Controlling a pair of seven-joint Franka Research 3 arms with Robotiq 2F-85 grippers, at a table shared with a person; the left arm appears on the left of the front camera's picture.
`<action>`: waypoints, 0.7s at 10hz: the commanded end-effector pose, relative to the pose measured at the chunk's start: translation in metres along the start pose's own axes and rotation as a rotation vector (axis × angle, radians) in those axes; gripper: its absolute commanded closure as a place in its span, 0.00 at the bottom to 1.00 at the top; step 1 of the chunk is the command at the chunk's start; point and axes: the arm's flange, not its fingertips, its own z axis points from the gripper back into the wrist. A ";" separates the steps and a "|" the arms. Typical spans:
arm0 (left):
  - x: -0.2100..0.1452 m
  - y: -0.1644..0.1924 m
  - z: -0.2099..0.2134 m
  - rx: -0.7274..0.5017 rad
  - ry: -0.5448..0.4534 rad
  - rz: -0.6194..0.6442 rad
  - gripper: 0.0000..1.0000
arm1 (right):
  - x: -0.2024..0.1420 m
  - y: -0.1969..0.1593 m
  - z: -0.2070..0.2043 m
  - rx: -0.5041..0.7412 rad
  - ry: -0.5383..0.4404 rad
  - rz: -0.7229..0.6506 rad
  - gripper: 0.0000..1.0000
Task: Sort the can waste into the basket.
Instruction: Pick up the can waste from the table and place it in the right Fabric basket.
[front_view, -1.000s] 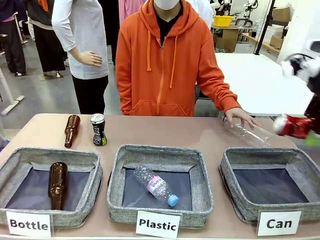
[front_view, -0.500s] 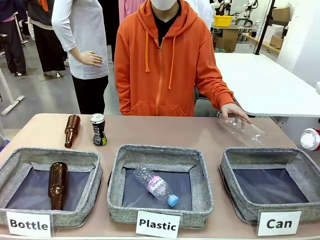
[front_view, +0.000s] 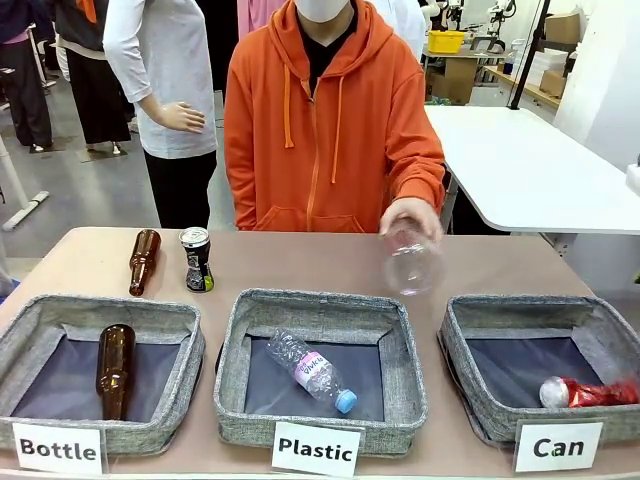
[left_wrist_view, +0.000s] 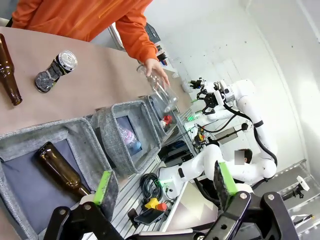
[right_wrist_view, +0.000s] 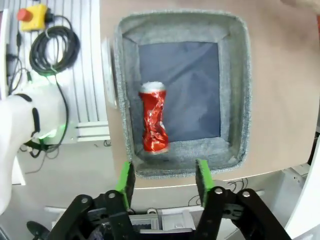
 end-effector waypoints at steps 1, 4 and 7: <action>0.001 -0.003 0.000 -0.020 -0.010 0.000 0.00 | 0.006 -0.007 -0.001 -0.025 -0.002 -0.099 0.00; 0.001 -0.003 0.000 -0.020 -0.010 0.000 0.00 | 0.014 -0.010 -0.002 -0.031 -0.036 -0.312 0.00; 0.001 -0.003 0.000 -0.020 -0.010 0.000 0.00 | 0.025 -0.020 0.016 0.193 -0.456 -1.270 0.00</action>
